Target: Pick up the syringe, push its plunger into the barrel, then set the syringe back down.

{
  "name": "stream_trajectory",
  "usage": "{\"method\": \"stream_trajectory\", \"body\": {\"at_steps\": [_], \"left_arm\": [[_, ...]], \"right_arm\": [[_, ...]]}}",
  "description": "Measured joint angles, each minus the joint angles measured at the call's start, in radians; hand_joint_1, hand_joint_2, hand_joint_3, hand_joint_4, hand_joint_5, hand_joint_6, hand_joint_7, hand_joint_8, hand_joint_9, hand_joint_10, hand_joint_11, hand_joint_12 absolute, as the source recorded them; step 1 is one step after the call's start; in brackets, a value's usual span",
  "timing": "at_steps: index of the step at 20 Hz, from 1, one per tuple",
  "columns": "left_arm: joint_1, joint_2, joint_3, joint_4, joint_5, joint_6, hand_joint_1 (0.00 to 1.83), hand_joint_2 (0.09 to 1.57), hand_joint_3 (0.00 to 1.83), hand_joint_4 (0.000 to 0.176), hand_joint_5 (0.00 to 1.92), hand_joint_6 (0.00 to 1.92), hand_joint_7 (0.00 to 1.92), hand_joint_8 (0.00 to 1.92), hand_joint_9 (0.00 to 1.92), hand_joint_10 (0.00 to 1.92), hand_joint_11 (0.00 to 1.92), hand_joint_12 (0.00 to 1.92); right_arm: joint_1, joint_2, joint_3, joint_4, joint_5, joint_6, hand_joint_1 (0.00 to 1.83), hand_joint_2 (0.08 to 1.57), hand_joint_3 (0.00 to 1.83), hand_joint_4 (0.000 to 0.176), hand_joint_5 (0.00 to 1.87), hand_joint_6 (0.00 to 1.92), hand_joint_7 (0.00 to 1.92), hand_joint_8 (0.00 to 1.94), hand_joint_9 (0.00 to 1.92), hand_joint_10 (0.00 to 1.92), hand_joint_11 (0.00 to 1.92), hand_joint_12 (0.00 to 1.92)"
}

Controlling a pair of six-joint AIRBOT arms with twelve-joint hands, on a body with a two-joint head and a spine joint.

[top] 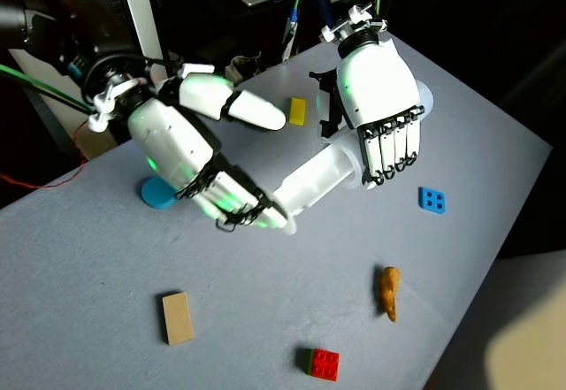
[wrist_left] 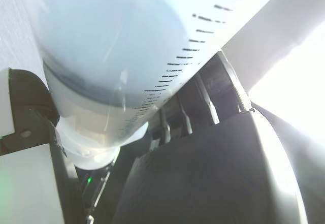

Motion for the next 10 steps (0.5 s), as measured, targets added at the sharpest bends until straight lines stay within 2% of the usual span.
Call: {"method": "stream_trajectory", "body": {"at_steps": [5,6,7,8,10], "left_arm": [[0.0,0.0,0.0,-0.042,-0.01,0.017,1.37,1.13,0.0,0.0,0.97,0.84,0.89,1.16,0.88,1.32,0.78,1.34],[0.0,0.002,-0.004,-0.047,-0.018,0.019,1.38,1.12,0.0,0.0,0.96,0.86,0.92,1.11,0.91,1.27,0.83,1.31],[0.0,0.002,-0.006,-0.046,-0.025,0.019,1.38,1.12,0.0,0.0,0.96,0.86,0.92,1.11,0.91,1.27,0.83,1.31],[0.0,0.002,-0.006,-0.046,-0.031,0.018,1.37,1.15,0.0,0.0,0.98,0.83,0.81,1.27,0.82,1.4,0.72,1.41],[0.0,0.002,-0.006,-0.053,-0.034,0.016,1.37,1.15,0.0,0.0,0.99,0.83,0.81,1.28,0.81,1.4,0.71,1.42]], "right_arm": [[0.026,-0.05,0.026,0.003,-0.018,-0.003,0.12,1.13,0.0,0.0,0.24,0.0,0.26,0.0,0.25,0.0,0.0,0.73],[0.036,-0.061,0.032,0.009,-0.029,-0.002,0.17,1.11,0.0,0.0,0.28,0.01,0.3,0.01,0.27,0.01,0.0,0.81],[0.042,-0.068,0.039,0.007,-0.034,-0.003,0.17,1.11,0.0,0.0,0.28,0.01,0.3,0.01,0.27,0.01,0.0,0.81],[0.052,-0.08,0.045,0.008,-0.038,-0.005,0.14,1.12,0.0,0.0,0.24,0.0,0.26,0.0,0.24,0.0,0.0,0.75],[0.061,-0.095,0.054,0.007,-0.053,-0.005,0.13,1.12,0.0,0.0,0.25,0.01,0.27,0.01,0.25,0.01,0.0,0.74]]}}
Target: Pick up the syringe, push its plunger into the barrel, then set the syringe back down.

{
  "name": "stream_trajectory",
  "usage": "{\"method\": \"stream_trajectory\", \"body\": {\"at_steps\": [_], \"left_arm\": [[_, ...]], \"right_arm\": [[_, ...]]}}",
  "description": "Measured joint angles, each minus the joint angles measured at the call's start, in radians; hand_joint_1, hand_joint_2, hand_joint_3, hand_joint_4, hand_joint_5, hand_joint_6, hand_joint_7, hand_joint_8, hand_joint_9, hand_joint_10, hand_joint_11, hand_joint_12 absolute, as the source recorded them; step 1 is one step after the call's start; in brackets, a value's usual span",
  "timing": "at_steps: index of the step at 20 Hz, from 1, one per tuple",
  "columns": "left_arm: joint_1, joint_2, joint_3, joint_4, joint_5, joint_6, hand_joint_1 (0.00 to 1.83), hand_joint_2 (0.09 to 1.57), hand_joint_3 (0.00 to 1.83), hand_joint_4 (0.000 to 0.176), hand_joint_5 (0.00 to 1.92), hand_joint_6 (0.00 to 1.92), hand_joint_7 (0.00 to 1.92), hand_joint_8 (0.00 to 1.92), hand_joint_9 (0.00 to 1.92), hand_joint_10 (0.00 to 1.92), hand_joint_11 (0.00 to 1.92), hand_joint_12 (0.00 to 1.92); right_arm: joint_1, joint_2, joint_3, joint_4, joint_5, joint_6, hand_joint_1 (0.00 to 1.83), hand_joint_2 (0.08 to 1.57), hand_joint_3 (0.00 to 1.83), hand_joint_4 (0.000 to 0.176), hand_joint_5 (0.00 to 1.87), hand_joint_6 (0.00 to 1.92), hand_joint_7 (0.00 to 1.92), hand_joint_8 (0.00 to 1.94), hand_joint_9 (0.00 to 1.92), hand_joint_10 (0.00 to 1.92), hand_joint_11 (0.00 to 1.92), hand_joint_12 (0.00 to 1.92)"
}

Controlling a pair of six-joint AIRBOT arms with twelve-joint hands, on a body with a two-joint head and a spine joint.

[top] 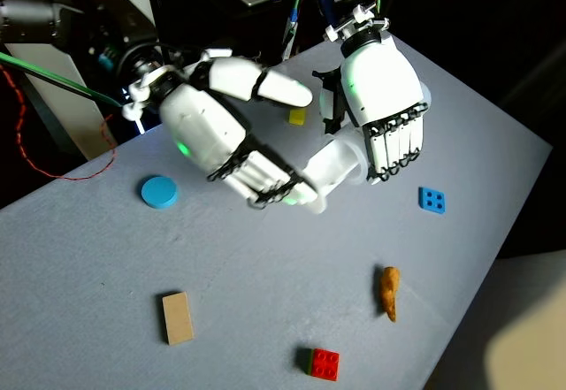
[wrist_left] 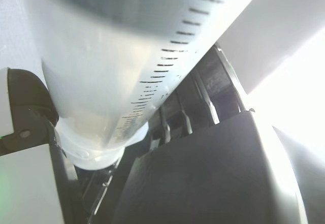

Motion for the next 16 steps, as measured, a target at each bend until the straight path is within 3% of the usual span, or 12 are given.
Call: {"method": "stream_trajectory", "body": {"at_steps": [4,9,11,13,16], "left_arm": [[0.0,0.0,-0.001,-0.008,-0.001,-0.005,1.37,1.13,0.0,0.0,1.0,0.8,0.89,1.17,0.86,1.33,0.73,1.37],[0.0,-0.002,-0.002,-0.008,-0.009,-0.004,1.37,1.14,0.0,0.0,0.97,0.86,0.85,1.23,0.84,1.37,0.72,1.39],[0.0,-0.002,-0.002,-0.014,-0.031,0.001,1.37,1.15,0.0,0.0,0.98,0.83,0.81,1.27,0.82,1.4,0.71,1.42],[0.0,-0.002,-0.002,-0.019,-0.043,0.003,1.37,1.13,0.0,0.0,1.0,0.83,0.87,1.18,0.86,1.34,0.76,1.36],[0.0,-0.002,-0.002,-0.022,-0.048,0.003,1.37,1.14,0.0,0.0,0.95,0.92,0.85,1.2,0.86,1.33,0.76,1.35]], "right_arm": [[0.01,-0.019,0.008,-0.006,-0.04,-0.01,0.1,1.13,0.0,0.0,0.26,0.01,0.28,0.01,0.25,0.01,0.0,0.75],[0.021,-0.055,0.03,-0.023,-0.08,-0.013,0.14,1.13,0.0,0.0,0.22,0.0,0.24,0.0,0.22,0.0,0.0,0.71],[0.027,-0.075,0.055,-0.026,-0.089,-0.008,0.15,1.12,0.0,0.0,0.26,0.01,0.27,0.01,0.27,0.01,0.0,0.78],[0.032,-0.085,0.065,-0.024,-0.092,-0.006,0.16,1.12,0.0,0.0,0.25,0.0,0.25,0.0,0.23,0.0,0.0,0.68],[0.033,-0.087,0.069,-0.031,-0.098,0.004,0.19,1.11,0.0,0.0,0.26,0.0,0.27,0.0,0.25,0.0,0.0,0.75]]}}
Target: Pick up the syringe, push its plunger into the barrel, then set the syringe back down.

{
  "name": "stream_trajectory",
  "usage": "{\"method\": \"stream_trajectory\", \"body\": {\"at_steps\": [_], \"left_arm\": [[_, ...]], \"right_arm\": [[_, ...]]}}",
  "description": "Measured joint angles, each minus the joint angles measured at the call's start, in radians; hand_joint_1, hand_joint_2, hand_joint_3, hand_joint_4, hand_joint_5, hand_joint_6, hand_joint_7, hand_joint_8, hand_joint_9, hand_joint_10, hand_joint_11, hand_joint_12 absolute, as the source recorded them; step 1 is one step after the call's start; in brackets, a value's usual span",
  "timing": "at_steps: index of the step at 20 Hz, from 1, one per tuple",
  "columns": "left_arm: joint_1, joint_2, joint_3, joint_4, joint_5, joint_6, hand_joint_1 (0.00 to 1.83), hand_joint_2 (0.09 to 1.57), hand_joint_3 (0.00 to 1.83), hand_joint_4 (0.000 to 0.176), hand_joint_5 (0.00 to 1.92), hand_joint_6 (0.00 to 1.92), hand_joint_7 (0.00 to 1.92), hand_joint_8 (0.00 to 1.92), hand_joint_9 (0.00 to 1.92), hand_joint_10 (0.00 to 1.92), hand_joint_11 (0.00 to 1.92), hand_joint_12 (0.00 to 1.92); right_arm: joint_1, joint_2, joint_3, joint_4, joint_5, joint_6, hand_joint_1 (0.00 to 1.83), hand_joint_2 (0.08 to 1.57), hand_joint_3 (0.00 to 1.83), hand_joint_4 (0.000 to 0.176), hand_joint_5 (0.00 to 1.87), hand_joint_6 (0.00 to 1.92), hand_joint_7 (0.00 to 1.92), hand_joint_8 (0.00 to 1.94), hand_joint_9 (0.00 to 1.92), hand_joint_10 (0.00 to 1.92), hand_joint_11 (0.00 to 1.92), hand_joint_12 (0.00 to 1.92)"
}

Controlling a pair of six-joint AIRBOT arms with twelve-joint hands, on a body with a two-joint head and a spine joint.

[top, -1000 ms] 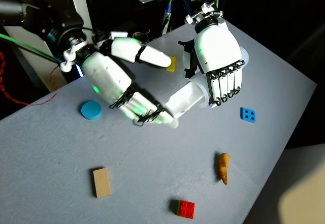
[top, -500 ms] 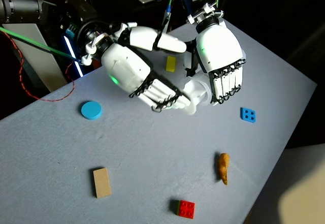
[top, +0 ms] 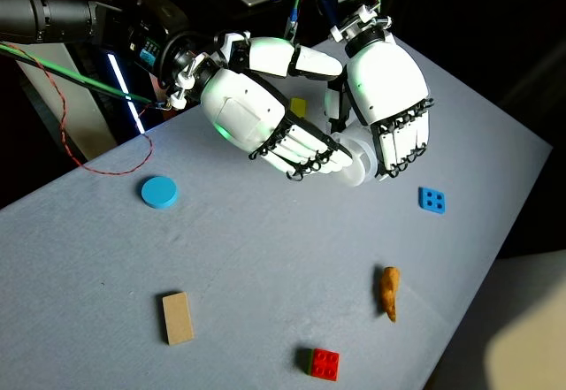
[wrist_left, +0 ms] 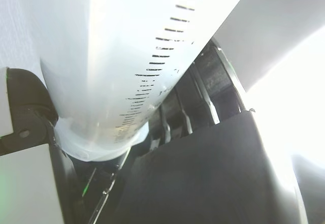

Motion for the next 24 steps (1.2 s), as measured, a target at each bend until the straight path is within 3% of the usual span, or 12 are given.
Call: {"method": "stream_trajectory", "body": {"at_steps": [3,7,9,16,24], "left_arm": [[0.0,0.0,0.0,0.0,-0.007,0.0,1.37,1.13,0.0,0.0,0.94,0.97,0.89,1.12,0.87,1.3,0.76,1.31],[0.0,0.0,0.0,0.0,-0.009,-0.001,1.37,1.13,0.0,0.0,1.0,0.9,0.86,1.15,0.87,1.29,0.78,1.28],[0.0,0.0,-0.006,0.01,-0.003,-0.008,1.37,1.13,0.0,0.0,0.98,0.89,0.88,1.15,0.85,1.34,0.72,1.38],[-0.002,-0.015,-0.016,0.032,0.056,-0.031,1.37,1.15,0.0,0.0,0.95,0.93,0.84,1.22,0.84,1.35,0.68,1.39],[0.0,-0.021,-0.028,0.038,0.101,-0.03,1.37,1.13,0.0,0.0,0.95,0.95,0.9,1.11,0.89,1.28,0.73,1.32]], "right_arm": [[0.002,-0.002,0.001,-0.016,-0.006,0.015,0.15,1.12,0.0,0.0,0.23,0.0,0.25,0.0,0.23,0.0,0.0,0.65],[0.002,0.008,-0.002,-0.023,-0.011,0.017,0.16,1.12,0.0,0.0,0.25,0.01,0.26,0.0,0.23,0.0,0.0,0.73],[-0.003,0.048,-0.026,-0.035,-0.033,0.013,0.15,1.12,0.0,0.0,0.25,0.0,0.26,0.0,0.24,0.01,0.0,0.75],[-0.096,0.247,-0.106,-0.199,-0.13,0.053,0.14,1.12,0.0,0.0,0.24,0.0,0.26,0.0,0.23,0.0,0.0,0.73],[-0.119,0.352,-0.111,-0.373,-0.13,0.052,0.12,1.12,0.0,0.0,0.23,0.0,0.26,0.0,0.23,0.0,0.0,0.71]]}}
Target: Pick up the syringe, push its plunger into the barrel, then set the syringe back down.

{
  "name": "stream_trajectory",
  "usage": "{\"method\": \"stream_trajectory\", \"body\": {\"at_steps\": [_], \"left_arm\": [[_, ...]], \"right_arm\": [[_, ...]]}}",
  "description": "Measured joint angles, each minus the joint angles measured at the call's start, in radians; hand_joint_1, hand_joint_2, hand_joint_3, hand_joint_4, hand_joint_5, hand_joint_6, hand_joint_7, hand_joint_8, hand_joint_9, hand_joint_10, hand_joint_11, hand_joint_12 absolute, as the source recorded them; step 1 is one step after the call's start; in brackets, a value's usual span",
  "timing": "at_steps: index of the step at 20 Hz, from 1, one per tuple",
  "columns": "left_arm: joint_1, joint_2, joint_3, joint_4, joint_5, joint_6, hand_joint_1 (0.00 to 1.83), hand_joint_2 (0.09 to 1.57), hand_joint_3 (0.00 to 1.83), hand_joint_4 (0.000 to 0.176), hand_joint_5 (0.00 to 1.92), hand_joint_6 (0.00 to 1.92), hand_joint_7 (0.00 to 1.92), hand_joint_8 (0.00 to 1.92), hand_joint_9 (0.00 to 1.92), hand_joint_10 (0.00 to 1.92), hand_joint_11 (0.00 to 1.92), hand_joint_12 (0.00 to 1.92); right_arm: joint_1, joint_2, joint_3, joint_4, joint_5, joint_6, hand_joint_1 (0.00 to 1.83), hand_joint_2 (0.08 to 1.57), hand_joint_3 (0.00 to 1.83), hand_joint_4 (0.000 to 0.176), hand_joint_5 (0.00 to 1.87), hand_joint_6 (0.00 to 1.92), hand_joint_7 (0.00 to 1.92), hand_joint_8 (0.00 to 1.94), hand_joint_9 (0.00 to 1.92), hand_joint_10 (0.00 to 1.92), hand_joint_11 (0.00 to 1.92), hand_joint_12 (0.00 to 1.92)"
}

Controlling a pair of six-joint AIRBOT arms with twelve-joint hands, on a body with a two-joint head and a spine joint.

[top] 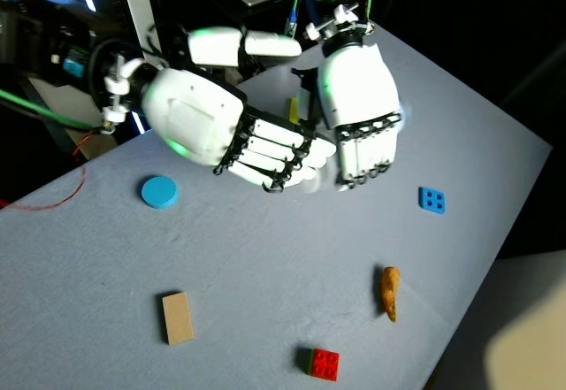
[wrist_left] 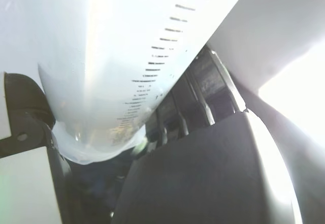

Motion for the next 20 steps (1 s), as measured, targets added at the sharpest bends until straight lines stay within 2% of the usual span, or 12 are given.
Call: {"method": "stream_trajectory", "body": {"at_steps": [1,3,5,7,8,9,10,12,15,17,20], "left_arm": [[0.0,0.0,0.0,0.001,-0.001,0.0,1.38,1.12,0.0,0.0,0.98,0.9,0.91,1.1,0.9,1.27,0.76,1.3],[0.003,0.0,0.0,0.003,-0.006,0.001,1.37,1.14,0.0,0.0,0.92,0.95,0.88,1.17,0.86,1.34,0.75,1.34],[0.003,0.0,-0.001,0.0,-0.006,0.001,1.37,1.14,0.0,0.0,0.95,0.93,0.88,1.16,0.87,1.32,0.76,1.35],[0.007,0.0,-0.01,0.007,-0.01,0.001,1.37,1.15,0.0,0.0,0.91,0.96,0.85,1.22,0.83,1.38,0.74,1.39],[0.011,0.0,-0.011,0.004,-0.008,-0.001,1.37,1.15,0.0,0.0,0.93,0.92,0.85,1.23,0.84,1.37,0.76,1.37],[0.013,-0.008,-0.011,0.003,-0.014,0.003,1.37,1.14,0.0,0.0,0.96,0.87,0.88,1.19,0.86,1.34,0.78,1.35],[0.013,-0.014,-0.011,-0.002,-0.016,0.002,1.37,1.14,0.0,0.0,0.97,0.89,0.84,1.22,0.84,1.36,0.76,1.36],[0.013,-0.017,-0.013,0.001,-0.016,0.001,1.37,1.15,0.0,0.0,0.95,0.91,0.82,1.24,0.83,1.39,0.74,1.4],[0.02,-0.031,-0.012,0.001,-0.022,0.003,1.37,1.15,0.0,0.0,0.95,0.89,0.84,1.24,0.84,1.36,0.75,1.37],[0.026,-0.047,-0.01,0.003,-0.026,0.001,1.37,1.15,0.0,0.0,0.93,0.93,0.85,1.22,0.85,1.36,0.71,1.39],[0.035,-0.08,-0.002,0.007,-0.027,0.002,1.38,1.13,0.0,0.0,0.96,0.88,0.9,1.14,0.89,1.29,0.76,1.36]], "right_arm": [[-0.004,0.01,-0.001,-0.007,-0.011,-0.01,0.12,1.12,0.0,0.0,0.23,0.0,0.25,0.0,0.22,0.0,0.0,0.67],[-0.007,0.04,-0.002,-0.016,-0.022,-0.037,0.15,1.13,0.0,0.0,0.23,0.0,0.25,0.0,0.22,0.0,0.0,0.67],[-0.015,0.071,-0.002,-0.032,-0.017,-0.062,0.16,1.13,0.0,0.0,0.23,0.0,0.24,0.0,0.22,0.0,0.0,0.69],[-0.041,0.1,0.002,-0.038,-0.024,-0.096,0.15,1.12,0.0,0.0,0.25,0.0,0.28,0.01,0.25,0.01,0.0,0.76],[-0.055,0.108,0.014,-0.046,-0.049,-0.131,0.13,1.12,0.0,0.0,0.25,0.0,0.27,0.0,0.25,0.01,0.0,0.76],[-0.059,0.108,0.031,-0.053,-0.07,-0.164,0.12,1.13,0.0,0.0,0.24,0.0,0.26,0.0,0.23,0.0,0.0,0.72],[-0.059,0.108,0.043,-0.06,-0.085,-0.197,0.13,1.13,0.0,0.0,0.25,0.0,0.27,0.01,0.25,0.01,0.0,0.76],[-0.058,0.113,0.063,-0.093,-0.105,-0.246,0.11,1.13,0.0,0.0,0.24,0.0,0.26,0.0,0.23,0.0,0.0,0.7],[-0.059,0.144,0.073,-0.089,-0.157,-0.332,0.14,1.13,0.0,0.0,0.26,0.01,0.27,0.01,0.25,0.01,0.0,0.75],[-0.076,0.145,0.076,-0.135,-0.163,-0.364,0.12,1.12,0.0,0.0,0.28,0.01,0.29,0.01,0.27,0.01,0.0,0.8],[-0.076,0.14,0.076,-0.157,-0.18,-0.391,0.13,1.12,0.0,0.0,0.26,0.0,0.27,0.0,0.25,0.0,0.0,0.79]]}}
